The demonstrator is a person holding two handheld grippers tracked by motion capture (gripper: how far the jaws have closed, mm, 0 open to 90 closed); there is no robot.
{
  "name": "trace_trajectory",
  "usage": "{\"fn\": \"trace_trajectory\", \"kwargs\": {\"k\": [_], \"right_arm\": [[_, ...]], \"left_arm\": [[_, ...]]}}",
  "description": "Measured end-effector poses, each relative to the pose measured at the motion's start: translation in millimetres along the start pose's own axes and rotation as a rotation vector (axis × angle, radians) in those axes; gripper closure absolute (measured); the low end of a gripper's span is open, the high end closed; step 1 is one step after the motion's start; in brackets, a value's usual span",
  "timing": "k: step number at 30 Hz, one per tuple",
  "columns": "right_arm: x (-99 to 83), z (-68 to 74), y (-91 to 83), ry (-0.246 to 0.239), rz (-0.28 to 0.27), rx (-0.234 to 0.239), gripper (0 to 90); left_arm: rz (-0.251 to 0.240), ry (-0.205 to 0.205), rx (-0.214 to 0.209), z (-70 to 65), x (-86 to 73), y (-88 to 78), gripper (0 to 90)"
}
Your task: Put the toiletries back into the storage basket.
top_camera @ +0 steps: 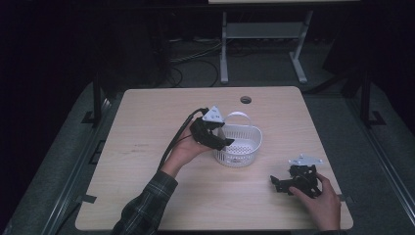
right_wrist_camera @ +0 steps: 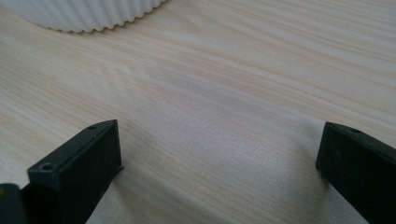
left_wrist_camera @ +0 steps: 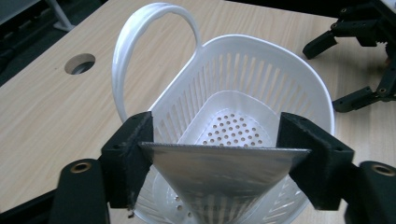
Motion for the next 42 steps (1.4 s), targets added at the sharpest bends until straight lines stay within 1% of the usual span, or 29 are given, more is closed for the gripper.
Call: {"fn": "trace_trajectory", "kwargs": {"k": [6, 8, 10, 11, 20, 25, 28, 29, 32, 34, 35, 37, 40, 42], "right_arm": [[0.1, 0.1, 0.0, 0.001, -0.001, 0.000, 0.0], [0.1, 0.0, 0.0, -0.001, -0.001, 0.000, 0.0], [0.2, -0.1, 0.0, -0.001, -0.002, 0.000, 0.0], [0.1, -0.1, 0.0, -0.002, -0.002, 0.000, 0.0], [0.1, -0.2, 0.1, -0.001, -0.001, -0.001, 0.0], [0.0, 0.0, -0.1, 0.001, 0.000, 0.000, 0.0], [0.0, 0.0, 0.0, 0.000, 0.000, -0.001, 0.0], [0.0, 0.0, 0.0, 0.000, 0.000, -0.001, 0.0], [0.0, 0.0, 0.0, 0.001, 0.000, 0.000, 0.0], [0.0, 0.0, -0.1, 0.000, 0.000, -0.001, 0.0], [0.0, 0.0, -0.1, 0.001, 0.000, 0.000, 0.0], [0.0, 0.0, -0.1, 0.001, 0.000, 0.000, 0.0], [0.0, 0.0, -0.1, 0.000, 0.000, 0.000, 0.0], [0.0, 0.0, 0.0, 0.000, 0.000, -0.001, 0.0]], "left_arm": [[-0.016, -0.020, -0.002, 0.9, 1.6, -0.5, 15.6], [-0.019, -0.025, -0.002, 2.2, 2.1, -2.1, 13.6], [-0.037, -0.037, 0.000, 3.2, 3.5, -3.4, 13.0], [-0.043, -0.043, -0.007, 3.2, 4.0, -4.4, 12.9], [-0.060, -0.048, -0.017, 5.4, 5.4, -14.7, 12.9], [-0.057, -0.050, -0.016, 5.5, 4.8, -22.5, 12.9], [-0.056, -0.053, -0.009, 5.3, 4.1, -27.6, 12.9], [-0.056, -0.049, -0.004, 5.7, 3.7, -29.7, 12.9], [-0.058, -0.048, 0.005, 6.7, 0.7, -36.0, 12.9], [-0.061, -0.061, 0.014, 7.6, -3.4, -40.3, 12.9], [-0.059, -0.059, 0.019, 8.3, -5.2, -41.6, 12.9], [-0.053, -0.063, 0.026, 8.7, -10.6, -45.1, 12.9], [-0.058, -0.076, 0.039, 9.0, -19.7, -52.2, 12.9], [-0.057, -0.077, 0.046, 9.5, -25.2, -56.2, 12.9]]}}
Point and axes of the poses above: each handheld gripper's, and its own axes: y roughly forward along the jaws, x roughly out of its top, z roughly to its left, the point moved 7 cm from there along y, roughly forward along the jaws, and after that the axes turned 2 degrees about z, right-handed, at the moved point
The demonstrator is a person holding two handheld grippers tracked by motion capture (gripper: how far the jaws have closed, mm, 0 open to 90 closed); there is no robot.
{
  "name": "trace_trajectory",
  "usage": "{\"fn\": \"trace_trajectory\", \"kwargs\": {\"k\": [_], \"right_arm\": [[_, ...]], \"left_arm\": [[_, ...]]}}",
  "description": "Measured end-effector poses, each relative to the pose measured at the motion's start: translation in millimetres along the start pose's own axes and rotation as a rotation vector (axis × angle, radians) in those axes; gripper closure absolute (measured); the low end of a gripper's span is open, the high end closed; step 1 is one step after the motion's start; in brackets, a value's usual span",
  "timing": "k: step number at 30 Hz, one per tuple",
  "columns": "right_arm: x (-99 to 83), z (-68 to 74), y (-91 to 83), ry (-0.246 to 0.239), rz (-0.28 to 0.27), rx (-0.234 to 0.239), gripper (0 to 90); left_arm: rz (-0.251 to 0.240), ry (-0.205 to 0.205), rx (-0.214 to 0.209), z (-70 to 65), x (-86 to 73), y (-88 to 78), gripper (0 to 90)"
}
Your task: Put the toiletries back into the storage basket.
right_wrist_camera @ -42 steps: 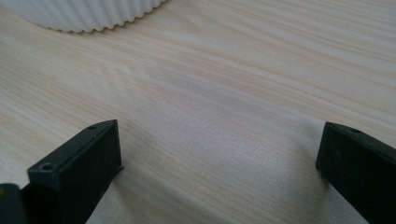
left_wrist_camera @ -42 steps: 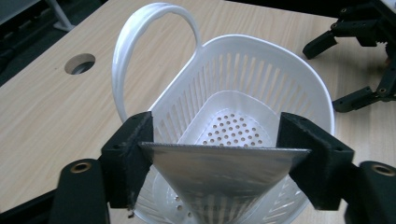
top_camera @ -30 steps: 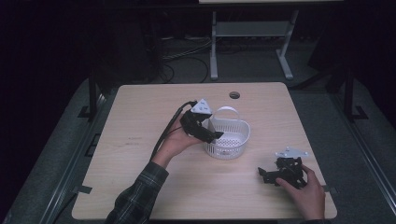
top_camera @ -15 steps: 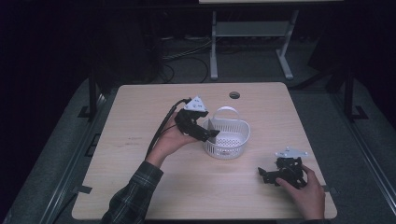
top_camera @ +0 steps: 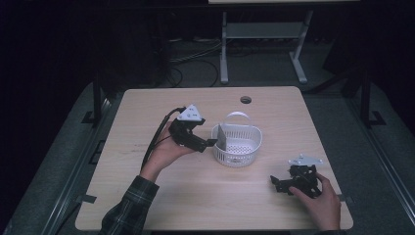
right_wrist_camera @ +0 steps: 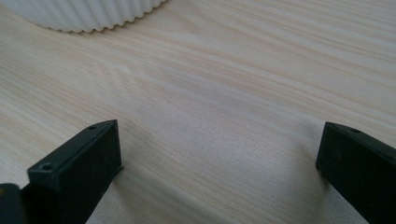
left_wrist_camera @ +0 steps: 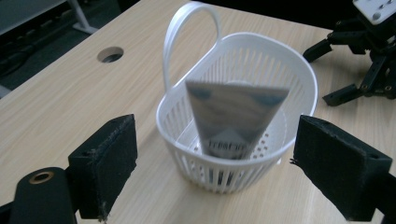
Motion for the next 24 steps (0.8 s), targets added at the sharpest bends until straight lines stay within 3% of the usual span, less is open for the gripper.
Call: {"fn": "trace_trajectory", "kwargs": {"k": [15, 24], "right_arm": [[0.0, 0.0, 0.0, 0.000, 0.000, 0.001, 0.0], [0.0, -0.1, 0.1, 0.000, 0.000, -0.001, 0.0]], "left_arm": [[0.016, -0.026, 0.093, 2.1, -49.7, -27.7, 13.4], [0.025, -0.063, 0.139, 3.3, -84.8, -42.4, 13.6]]}}
Point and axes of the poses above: each handheld gripper's, and its own axes: y roughly forward along the jaws, x roughly out of its top, z roughly to its left, the point moved 7 cm from there along y, roughly forward along the jaws, and after that the axes turned 2 degrees about z, right-handed, at the moved point
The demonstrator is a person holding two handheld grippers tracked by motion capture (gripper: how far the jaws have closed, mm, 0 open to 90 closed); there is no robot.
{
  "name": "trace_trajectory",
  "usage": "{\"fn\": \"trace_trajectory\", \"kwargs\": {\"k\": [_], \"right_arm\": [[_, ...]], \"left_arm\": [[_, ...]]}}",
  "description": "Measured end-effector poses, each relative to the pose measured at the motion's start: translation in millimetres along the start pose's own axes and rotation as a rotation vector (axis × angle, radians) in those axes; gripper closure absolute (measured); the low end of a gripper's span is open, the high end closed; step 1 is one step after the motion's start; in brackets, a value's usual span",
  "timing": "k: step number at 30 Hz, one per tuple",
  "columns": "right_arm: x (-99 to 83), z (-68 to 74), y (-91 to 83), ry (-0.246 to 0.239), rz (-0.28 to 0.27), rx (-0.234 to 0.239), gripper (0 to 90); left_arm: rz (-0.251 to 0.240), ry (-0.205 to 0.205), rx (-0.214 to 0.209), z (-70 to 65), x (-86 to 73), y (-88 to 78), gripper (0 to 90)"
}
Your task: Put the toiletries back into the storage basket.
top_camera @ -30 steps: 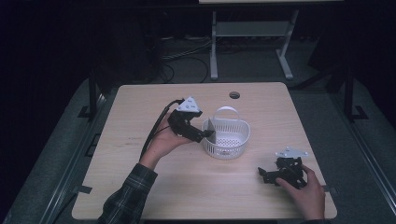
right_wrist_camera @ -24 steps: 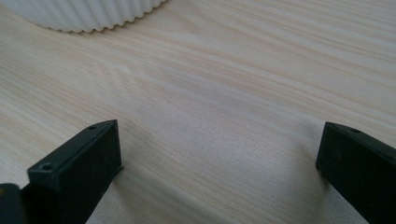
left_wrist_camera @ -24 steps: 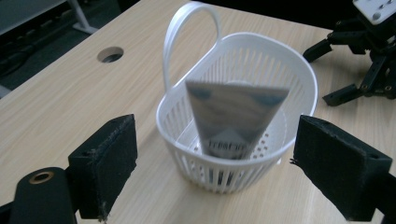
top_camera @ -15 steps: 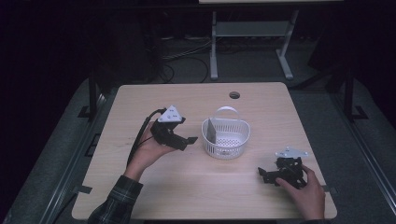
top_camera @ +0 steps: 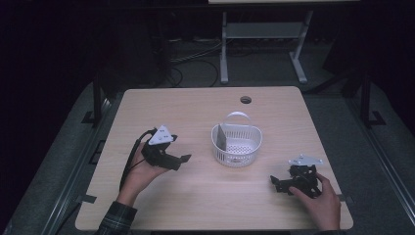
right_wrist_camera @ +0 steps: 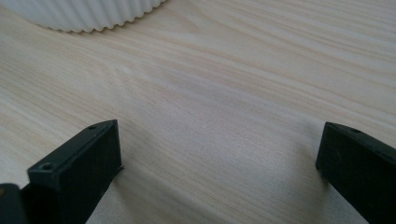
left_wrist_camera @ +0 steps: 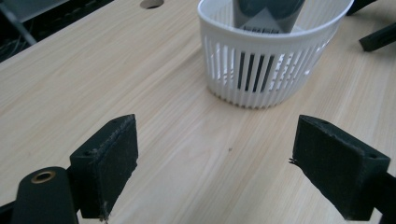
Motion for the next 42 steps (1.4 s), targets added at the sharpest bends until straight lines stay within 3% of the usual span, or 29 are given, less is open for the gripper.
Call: {"fn": "trace_trajectory", "kwargs": {"k": [11, 25, 38, 42], "right_arm": [[0.0, 0.0, 0.0, 0.000, 0.000, 0.000, 0.0], [0.2, 0.0, 0.2, 0.002, 0.000, -0.002, 0.0], [0.2, 0.0, 0.2, 0.002, 0.000, -0.002, 0.0], [0.2, 0.0, 0.2, 0.002, 0.000, -0.002, 0.0]], "left_arm": [[0.010, -0.042, 0.055, 5.1, -40.2, -10.7, 13.7], [0.058, -0.096, 0.071, 8.8, -91.2, -11.6, 13.9], [0.123, -0.131, 0.092, 12.4, -119.0, -10.9, 13.4], [0.122, -0.134, 0.098, 12.6, -121.5, -11.1, 13.0]]}}
Point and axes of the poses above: each handheld gripper's, and its own axes: y roughly forward along the jaws, x roughly out of its top, z roughly to its left, the point moved 7 cm from there along y, roughly forward along the jaws, and after that the axes turned 2 degrees about z, right-handed, at the moved point
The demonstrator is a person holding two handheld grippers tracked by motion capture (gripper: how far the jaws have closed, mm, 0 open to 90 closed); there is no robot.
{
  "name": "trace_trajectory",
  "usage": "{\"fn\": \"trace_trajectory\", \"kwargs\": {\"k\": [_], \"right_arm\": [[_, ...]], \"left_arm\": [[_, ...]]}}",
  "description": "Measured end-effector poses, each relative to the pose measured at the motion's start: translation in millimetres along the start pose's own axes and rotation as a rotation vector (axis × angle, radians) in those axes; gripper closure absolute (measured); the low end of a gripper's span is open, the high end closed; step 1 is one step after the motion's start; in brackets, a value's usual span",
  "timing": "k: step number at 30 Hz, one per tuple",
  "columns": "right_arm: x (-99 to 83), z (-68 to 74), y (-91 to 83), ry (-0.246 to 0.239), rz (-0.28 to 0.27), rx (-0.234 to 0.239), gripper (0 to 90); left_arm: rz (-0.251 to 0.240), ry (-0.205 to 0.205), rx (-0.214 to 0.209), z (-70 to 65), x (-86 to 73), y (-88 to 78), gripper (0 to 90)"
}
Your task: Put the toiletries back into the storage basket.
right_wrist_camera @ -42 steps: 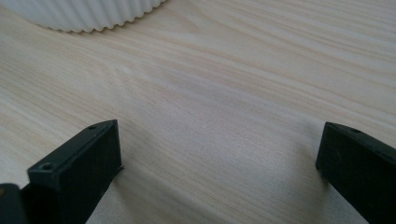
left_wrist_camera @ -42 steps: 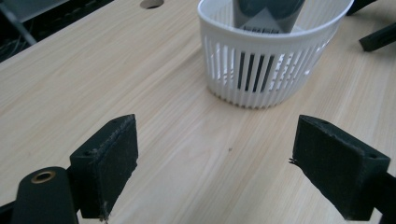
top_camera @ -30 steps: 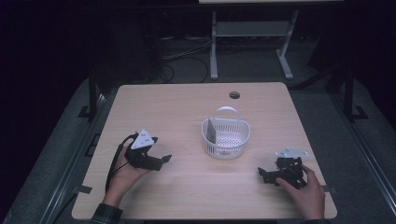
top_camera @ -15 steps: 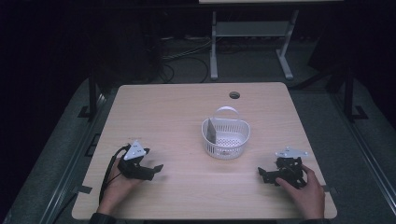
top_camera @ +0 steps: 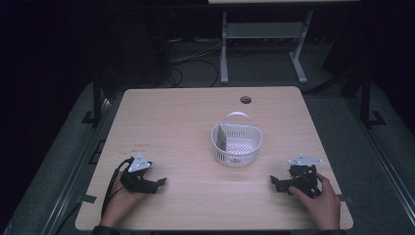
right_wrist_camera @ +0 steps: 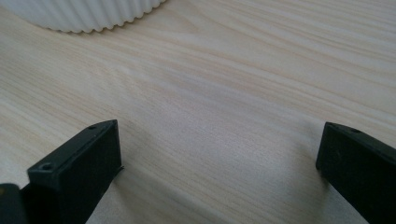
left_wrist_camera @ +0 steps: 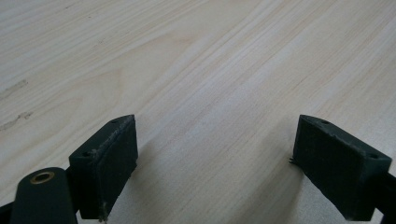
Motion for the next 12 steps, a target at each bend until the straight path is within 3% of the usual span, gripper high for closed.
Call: {"fn": "trace_trajectory", "kwargs": {"k": [12], "right_arm": [[0.0, 0.1, 0.1, 0.001, -0.001, 0.000, 0.0]], "left_arm": [[0.006, -0.032, -0.011, 2.9, -1.0, 0.5, 12.8]]}}
Point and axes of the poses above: each handheld gripper's, and its own axes: y roughly forward along the jaws, x roughly out of its top, z roughly to its left, the point moved 7 cm from there along y, roughly forward along the jaws, and after that the axes turned 2 degrees about z, right-handed, at the moved point
